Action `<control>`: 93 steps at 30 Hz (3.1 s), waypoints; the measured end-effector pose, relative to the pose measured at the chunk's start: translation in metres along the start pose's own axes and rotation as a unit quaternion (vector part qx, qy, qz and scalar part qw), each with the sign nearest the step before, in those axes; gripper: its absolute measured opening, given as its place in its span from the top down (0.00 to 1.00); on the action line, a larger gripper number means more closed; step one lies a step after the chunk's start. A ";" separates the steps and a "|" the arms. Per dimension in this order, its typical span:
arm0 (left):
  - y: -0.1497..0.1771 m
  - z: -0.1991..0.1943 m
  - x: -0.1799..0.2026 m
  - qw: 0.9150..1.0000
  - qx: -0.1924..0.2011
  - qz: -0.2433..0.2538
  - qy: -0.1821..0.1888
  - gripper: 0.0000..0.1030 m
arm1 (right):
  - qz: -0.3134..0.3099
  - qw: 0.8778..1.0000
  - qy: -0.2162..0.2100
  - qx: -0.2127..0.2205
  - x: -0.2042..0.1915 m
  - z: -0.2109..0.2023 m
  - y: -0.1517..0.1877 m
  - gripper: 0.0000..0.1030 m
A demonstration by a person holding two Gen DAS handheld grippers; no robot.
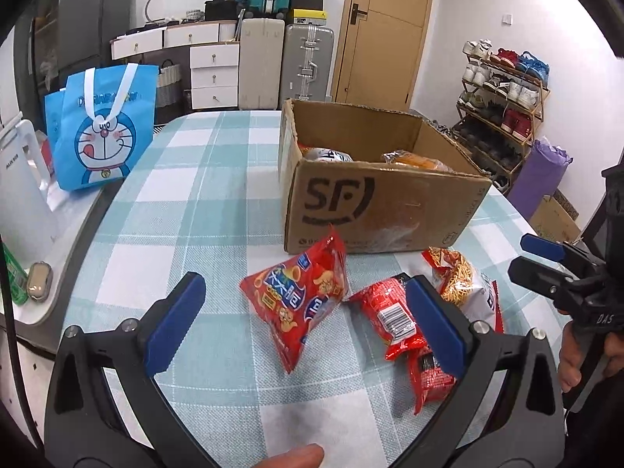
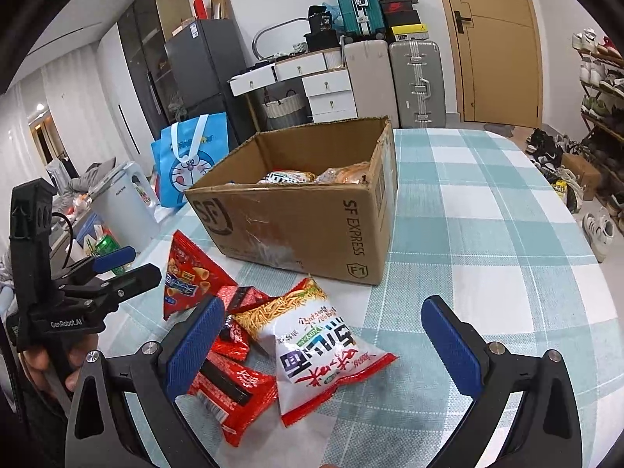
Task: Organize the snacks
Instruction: 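Move both tools back from the box to the remaining snacks, then grasp the white noodle snack bag with right tool while left tool approaches the red triangular bag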
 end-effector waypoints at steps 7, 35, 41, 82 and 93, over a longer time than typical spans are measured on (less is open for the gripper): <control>0.012 0.018 0.006 1.000 -0.020 0.015 -0.010 0.01 | 0.000 1.000 0.001 -0.022 0.003 0.012 0.007 0.01; 0.036 0.073 -0.020 0.995 -0.096 -0.030 -0.009 0.01 | -0.039 0.992 0.033 -0.115 -0.003 0.064 0.047 0.01; 0.037 0.079 -0.025 0.994 -0.103 -0.033 -0.015 0.01 | -0.044 0.992 0.038 -0.116 -0.004 0.064 0.048 0.01; 0.030 0.104 -0.020 0.990 -0.122 0.015 -0.063 0.00 | -0.046 0.993 0.042 -0.104 -0.004 0.059 0.045 0.16; 0.030 0.104 -0.021 0.991 -0.122 0.015 -0.060 0.01 | -0.059 0.993 0.033 -0.098 -0.011 0.056 0.046 0.24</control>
Point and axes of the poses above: each gripper's, at about its wrist camera, not at the fingertips, and z roughly the way its jaws point, x to its right, y to its underside, the point moved 8 cm from there along z, roughly the way its jaws point, and after that the axes turned 2 degrees about -z, right-handed, at the moved point
